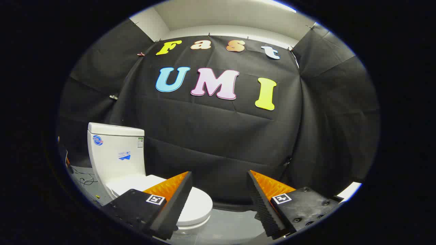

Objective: Open the toilet lid.

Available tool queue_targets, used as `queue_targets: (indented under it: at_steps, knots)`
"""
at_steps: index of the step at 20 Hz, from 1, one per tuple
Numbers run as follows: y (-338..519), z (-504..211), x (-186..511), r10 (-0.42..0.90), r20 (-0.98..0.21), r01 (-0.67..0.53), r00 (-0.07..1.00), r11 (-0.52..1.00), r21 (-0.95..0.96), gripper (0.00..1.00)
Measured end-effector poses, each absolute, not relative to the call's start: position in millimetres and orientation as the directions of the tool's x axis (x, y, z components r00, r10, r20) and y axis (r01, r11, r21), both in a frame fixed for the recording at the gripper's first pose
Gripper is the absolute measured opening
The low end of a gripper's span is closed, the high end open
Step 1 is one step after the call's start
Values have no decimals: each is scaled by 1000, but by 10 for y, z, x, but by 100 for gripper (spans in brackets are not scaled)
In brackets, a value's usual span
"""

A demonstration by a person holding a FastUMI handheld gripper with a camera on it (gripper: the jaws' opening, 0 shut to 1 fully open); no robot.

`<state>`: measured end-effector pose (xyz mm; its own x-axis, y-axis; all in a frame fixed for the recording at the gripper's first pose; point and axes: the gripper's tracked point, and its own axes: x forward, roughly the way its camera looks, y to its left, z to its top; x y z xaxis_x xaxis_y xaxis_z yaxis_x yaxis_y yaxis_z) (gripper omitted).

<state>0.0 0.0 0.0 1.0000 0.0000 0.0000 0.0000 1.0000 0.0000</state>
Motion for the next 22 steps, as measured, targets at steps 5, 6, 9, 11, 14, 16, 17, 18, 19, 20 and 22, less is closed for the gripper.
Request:
queue_targets:
  at_steps: [5,6,9,11,14,16,17,18,19,20,22]
  knots:
    - [43,-29,-7,12,-9,-12,1000,1000,-4,98]
    - [45,-38,-8,12,-8,-12,1000,1000,-6,98]
    - [44,-26,-13,12,-6,-12,1000,1000,-7,98]
    - [39,-35,-7,12,-8,-12,1000,1000,-5,98]
    - [44,-41,-9,11,-11,-12,1000,1000,-3,98]
    - [48,-51,-5,13,-12,-13,1000,1000,-3,98]
    - [54,-53,-10,13,-13,-13,1000,1000,-3,98]
    - [54,-61,-13,14,-15,-14,1000,1000,-4,98]
    - [57,-66,-16,15,-15,-15,1000,1000,-5,98]
    - [57,-61,-17,15,-14,-15,1000,1000,-5,98]
    - [60,-72,-11,16,-16,-16,1000,1000,-5,98]
